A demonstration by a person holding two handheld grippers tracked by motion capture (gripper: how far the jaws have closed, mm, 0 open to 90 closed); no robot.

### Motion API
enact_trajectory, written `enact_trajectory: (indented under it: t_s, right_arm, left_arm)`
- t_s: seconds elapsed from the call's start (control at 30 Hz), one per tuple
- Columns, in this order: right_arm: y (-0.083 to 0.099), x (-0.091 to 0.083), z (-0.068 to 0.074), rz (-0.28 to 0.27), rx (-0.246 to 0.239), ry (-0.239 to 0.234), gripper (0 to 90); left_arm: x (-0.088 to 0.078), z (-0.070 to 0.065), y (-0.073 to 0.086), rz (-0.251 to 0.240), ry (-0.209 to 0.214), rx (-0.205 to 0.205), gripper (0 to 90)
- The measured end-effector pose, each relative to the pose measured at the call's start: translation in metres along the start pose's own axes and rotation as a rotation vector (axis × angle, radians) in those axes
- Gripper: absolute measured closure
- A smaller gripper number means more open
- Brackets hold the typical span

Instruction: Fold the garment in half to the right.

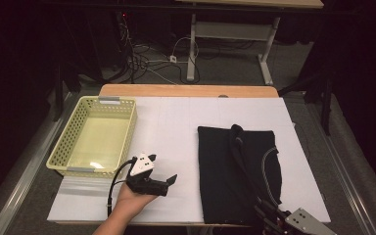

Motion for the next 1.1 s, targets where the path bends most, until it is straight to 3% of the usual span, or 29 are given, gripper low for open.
enact_trajectory:
  t_s: [0.13, 0.27, 0.4, 0.73, 0.87, 0.97, 1.1]
  right_arm:
    - [-0.009, -0.006, -0.007, -0.029, -0.018, 0.027, 61.2]
    - [-0.013, -0.001, -0.017, -0.028, 0.002, 0.030, 60.1]
    - [-0.022, 0.011, -0.031, -0.013, 0.032, 0.024, 58.1]
    - [-0.056, 0.081, -0.082, 0.100, 0.032, 0.100, 54.3]
    - [-0.064, 0.106, -0.100, 0.143, 0.050, 0.128, 53.0]
    - [-0.066, 0.122, -0.110, 0.183, 0.072, 0.135, 47.2]
    - [-0.068, 0.137, -0.123, 0.216, 0.109, 0.149, 44.3]
  left_arm:
    - [-0.002, 0.001, 0.003, 0.001, 0.002, 0.000, 0.0]
    - [-0.005, 0.002, 0.007, 0.010, -0.006, 0.019, 0.0]
    - [-0.011, 0.004, 0.009, -0.004, -0.002, -0.011, 0.0]
    - [-0.023, 0.004, 0.014, -0.008, -0.003, -0.010, 0.0]
    - [-0.023, 0.005, 0.017, -0.010, -0.008, -0.006, 0.0]
    - [-0.022, 0.006, 0.017, -0.014, -0.006, -0.001, 0.0]
    - [-0.020, 0.005, 0.018, -0.027, 0.001, 0.011, 0.0]
Point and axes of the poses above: each handheld gripper's, and its own axes: x roughly forward along the jaws, y roughly out of its underside, z roughly to its left, the point moved 8 cm from there along x, roughly forward along the jaws, and after that the axes turned 5 degrees about z, right-handed, at the moved point
